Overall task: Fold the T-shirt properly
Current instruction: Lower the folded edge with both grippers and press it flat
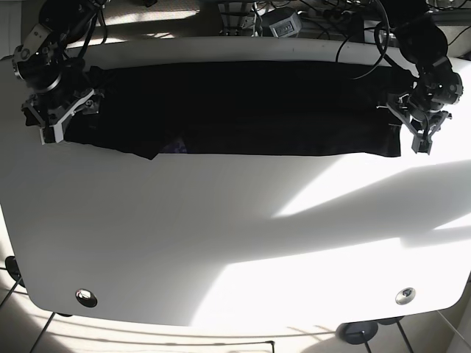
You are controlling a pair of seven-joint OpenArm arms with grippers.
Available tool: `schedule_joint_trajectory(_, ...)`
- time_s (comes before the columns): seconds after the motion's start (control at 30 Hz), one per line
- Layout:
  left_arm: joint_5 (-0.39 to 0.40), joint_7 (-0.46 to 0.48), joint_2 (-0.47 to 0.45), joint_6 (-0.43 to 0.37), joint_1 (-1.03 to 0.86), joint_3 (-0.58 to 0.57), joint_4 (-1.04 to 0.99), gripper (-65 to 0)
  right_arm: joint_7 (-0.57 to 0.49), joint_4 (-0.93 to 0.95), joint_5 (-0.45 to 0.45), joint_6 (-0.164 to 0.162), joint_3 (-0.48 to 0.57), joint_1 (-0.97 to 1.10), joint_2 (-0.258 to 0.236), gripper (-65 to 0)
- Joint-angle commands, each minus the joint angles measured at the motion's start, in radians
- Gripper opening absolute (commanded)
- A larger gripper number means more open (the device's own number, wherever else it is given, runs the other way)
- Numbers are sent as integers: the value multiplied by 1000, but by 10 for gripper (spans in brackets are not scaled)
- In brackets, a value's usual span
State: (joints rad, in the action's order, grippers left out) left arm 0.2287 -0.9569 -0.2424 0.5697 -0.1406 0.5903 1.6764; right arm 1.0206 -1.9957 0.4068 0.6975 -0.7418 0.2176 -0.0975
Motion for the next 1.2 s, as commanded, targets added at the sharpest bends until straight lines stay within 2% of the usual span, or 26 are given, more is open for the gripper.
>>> schedule_joint_trajectory(0.03,8,11,-19,5,5,6,81,-332,-21,-18,76,1,-3,4,-8,-75)
schedule_joint_trajectory(0.13,7,9,-15,118,0,-13,136,-332,-21,-15,97,1,63,18,0,-76)
schedule_joint_trajectory(0.2,1,8,-13,128,-15,-36,133,-332,-21,-14,53,1,107,30,8,-117)
schedule_joint_trajectory(0.27,5,11,-12,128,-34,-42,132,-332,-26,2,-13,1,143,42,34,-233)
schedule_joint_trajectory(0.33,1,13,18,128,-40,-37,110,-332,-27,37,-79,1,167,41,48,-384)
schedule_joint_trajectory(0.4,-1,14,21,128,-41,-34,52,-332,-30,102,-131,1,202,36,49,-550)
schedule_joint_trajectory(0.43,-1,14,21,128,-41,-34,20,-332,-35,135,-145,1,219,36,46,-598)
schedule_joint_trajectory(0.47,-1,16,21,128,-37,-34,-14,-332,-56,168,-156,1,236,35,43,-610)
schedule_joint_trajectory(0.53,-1,28,21,128,-34,-34,-69,-332,-145,232,-188,1,265,35,40,-595)
schedule_joint_trajectory(0.6,-1,72,19,128,-31,-36,-117,-332,-224,296,-236,1,279,9,41,-569)
schedule_joint_trajectory(0.7,-2,129,-12,128,29,-42,-244,-332,-285,454,-312,1,282,-82,43,-569)
schedule_joint_trajectory(0.77,-2,151,-22,128,94,-42,-341,-332,-331,546,-331,1,281,-139,40,-569)
schedule_joint_trajectory(0.83,-32,171,-50,128,174,-42,-439,-332,-380,631,-331,1,281,-197,12,-569)
schedule_joint_trajectory(0.9,-55,172,-56,128,223,-43,-480,-332,-386,671,-331,1,281,-238,5,-569)
schedule_joint_trajectory(1.0,-56,161,-58,128,259,-39,-479,-332,-385,672,-331,1,281,-255,-5,-569)
schedule_joint_trajectory(1.07,-55,118,-59,128,258,-16,-388,-332,-385,642,-331,1,281,-251,-5,-569)
schedule_joint_trajectory(1.1,-53,92,-48,128,253,36,-295,-331,-383,631,-331,1,281,-249,-5,-569)
schedule_joint_trajectory(1.13,-33,79,-35,128,250,82,-246,-326,-383,628,-331,1,281,-246,-5,-569)
schedule_joint_trajectory(1.2,56,65,-18,128,227,155,-200,-310,-383,628,-331,1,281,-237,-5,-571)
